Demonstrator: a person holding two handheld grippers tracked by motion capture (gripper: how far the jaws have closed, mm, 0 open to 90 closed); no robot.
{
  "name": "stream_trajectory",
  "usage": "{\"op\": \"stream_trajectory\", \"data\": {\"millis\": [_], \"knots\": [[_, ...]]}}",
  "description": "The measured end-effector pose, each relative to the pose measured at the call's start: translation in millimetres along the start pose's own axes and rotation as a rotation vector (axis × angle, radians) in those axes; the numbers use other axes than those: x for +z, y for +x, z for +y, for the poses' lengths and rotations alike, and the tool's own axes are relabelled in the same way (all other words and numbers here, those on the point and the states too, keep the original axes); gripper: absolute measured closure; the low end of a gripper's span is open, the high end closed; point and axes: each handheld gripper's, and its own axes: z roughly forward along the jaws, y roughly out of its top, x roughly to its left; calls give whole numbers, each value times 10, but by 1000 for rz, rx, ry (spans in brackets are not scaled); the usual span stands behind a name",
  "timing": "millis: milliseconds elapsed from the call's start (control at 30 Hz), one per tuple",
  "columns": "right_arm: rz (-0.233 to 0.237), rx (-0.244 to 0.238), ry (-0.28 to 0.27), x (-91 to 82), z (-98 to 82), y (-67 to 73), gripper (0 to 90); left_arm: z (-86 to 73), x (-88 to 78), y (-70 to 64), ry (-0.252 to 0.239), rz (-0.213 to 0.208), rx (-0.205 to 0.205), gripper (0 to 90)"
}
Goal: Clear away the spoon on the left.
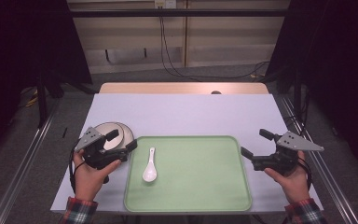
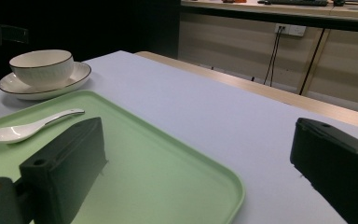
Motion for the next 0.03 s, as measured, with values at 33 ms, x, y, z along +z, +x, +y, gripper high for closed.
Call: {"op": "stream_trajectory", "data": {"millis": [33], "knots": [[1,1,4,1,-1,1,26,1,-1,-1,3,9,2,105]]}}
